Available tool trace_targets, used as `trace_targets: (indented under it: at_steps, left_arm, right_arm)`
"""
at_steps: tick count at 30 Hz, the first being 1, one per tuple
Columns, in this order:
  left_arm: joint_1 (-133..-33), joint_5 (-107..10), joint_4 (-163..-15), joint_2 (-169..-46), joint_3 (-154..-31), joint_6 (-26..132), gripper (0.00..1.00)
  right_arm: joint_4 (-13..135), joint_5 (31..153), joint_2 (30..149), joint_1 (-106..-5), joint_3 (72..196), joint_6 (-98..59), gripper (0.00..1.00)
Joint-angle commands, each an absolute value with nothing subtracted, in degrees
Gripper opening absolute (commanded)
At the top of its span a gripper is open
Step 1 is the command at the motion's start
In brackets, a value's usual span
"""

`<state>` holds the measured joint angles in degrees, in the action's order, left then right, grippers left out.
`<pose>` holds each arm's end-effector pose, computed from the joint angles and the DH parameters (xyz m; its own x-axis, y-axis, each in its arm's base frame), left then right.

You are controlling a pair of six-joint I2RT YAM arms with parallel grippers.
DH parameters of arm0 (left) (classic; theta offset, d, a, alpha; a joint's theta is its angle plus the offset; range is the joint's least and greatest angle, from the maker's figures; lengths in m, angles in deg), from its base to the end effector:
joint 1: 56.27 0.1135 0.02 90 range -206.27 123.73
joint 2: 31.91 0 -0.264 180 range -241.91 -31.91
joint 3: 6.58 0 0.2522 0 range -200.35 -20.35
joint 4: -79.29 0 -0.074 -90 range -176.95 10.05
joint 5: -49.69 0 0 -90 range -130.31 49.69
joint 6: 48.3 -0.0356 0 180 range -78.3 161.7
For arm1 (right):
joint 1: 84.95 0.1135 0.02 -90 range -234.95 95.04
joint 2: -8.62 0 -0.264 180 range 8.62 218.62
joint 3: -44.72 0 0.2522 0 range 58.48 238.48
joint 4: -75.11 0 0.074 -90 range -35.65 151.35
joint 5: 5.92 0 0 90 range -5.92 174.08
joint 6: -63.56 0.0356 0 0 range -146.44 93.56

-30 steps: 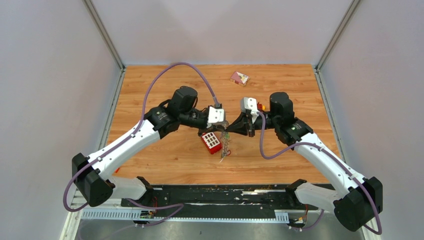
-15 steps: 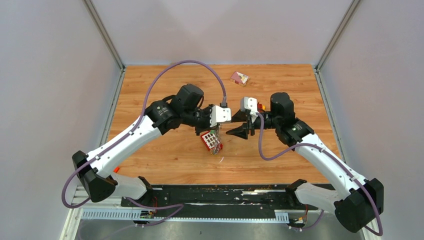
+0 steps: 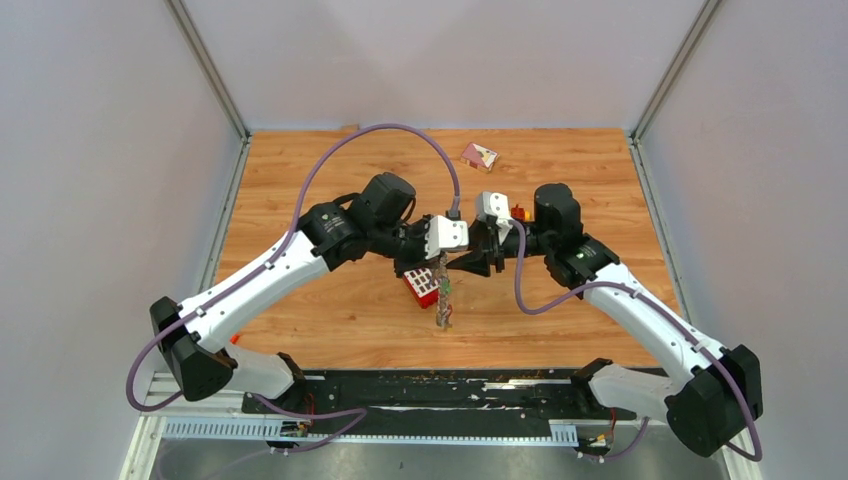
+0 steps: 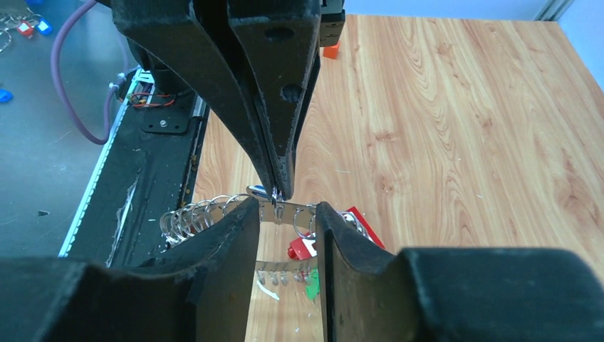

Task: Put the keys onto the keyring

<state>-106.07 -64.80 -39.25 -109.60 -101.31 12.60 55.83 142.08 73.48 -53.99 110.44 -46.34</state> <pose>0.1700 -0.2240 0.3709 0.0362 0.6428 -0.7652 0.9940 0.0557 0.0938 0.1972 0.1535 0.3269 0.0729 -0.1666 -0.9833 -0.9973 -0.0172 -0.0710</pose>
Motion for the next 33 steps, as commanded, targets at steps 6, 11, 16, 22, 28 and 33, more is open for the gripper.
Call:
trace_targets:
  at_steps: [6, 11, 16, 22, 28, 33]
  left_arm:
    - [-106.34, -66.95, -42.99, -109.79, -104.03, 15.20, 0.00]
    - [-106.33, -67.12, -43.63, -109.36, -103.37, 15.30, 0.00]
    - [-106.35, -67.21, -44.09, -108.72, -102.64, 15.17, 0.00]
    - [-106.30, -67.21, -45.10, -107.49, -101.38, 15.14, 0.00]
    - [-106.29, -67.68, -45.47, -107.34, -100.73, 14.79, 0.00]
    - [-106.13, -68.00, -45.49, -105.80, -99.39, 12.55, 0.18]
  right_arm:
    - [59.77, 144.94, 74.32, -53.22, 109.63, -44.92, 0.29]
    - [59.97, 145.00, 75.10, -53.11, 109.54, -44.82, 0.27]
    - [59.78, 144.82, 75.25, -52.97, 109.45, -45.20, 0.26]
    - [59.84, 144.64, 75.39, -53.01, 109.50, -45.13, 0.20]
    - [60.13, 144.36, 75.13, -52.97, 109.37, -44.94, 0.00]
    - [59.69, 143.82, 73.94, -53.12, 109.80, -45.57, 0.00]
